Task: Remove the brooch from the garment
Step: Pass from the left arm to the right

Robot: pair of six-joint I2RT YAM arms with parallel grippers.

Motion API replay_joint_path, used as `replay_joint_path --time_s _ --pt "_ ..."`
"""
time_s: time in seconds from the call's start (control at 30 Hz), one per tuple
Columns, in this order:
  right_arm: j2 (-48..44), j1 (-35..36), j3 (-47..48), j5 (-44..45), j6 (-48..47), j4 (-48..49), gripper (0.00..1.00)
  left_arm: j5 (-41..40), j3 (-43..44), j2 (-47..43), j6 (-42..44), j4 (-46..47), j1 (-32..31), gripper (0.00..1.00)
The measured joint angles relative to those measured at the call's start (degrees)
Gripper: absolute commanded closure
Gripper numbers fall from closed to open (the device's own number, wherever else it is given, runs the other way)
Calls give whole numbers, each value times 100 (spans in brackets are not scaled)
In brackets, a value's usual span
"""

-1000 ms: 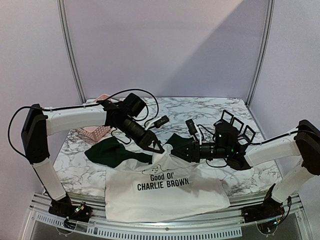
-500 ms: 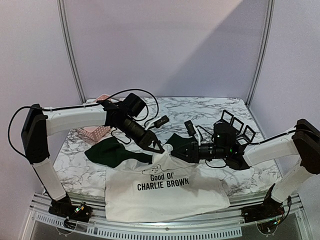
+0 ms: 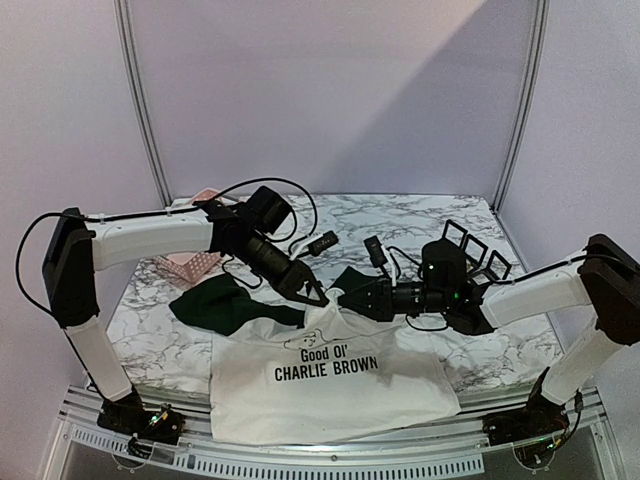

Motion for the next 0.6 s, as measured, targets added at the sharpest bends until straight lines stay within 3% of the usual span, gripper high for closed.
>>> replay_joint_path --time_s 0.3,0.33,0.43,0.6 --pt "79 -11 37 -118 -15 -20 100 -15 0 0 -4 -9 11 98" --pt "79 -11 37 -118 -13 -15 100 -17 0 0 -7 -9 17 90" --pt "76 -11 37 -109 -31 -15 100 -26 0 0 -22 -2 20 54" --pt "61 -11 44 -28 -94 -133 100 -111 9 2 -105 -7 22 35"
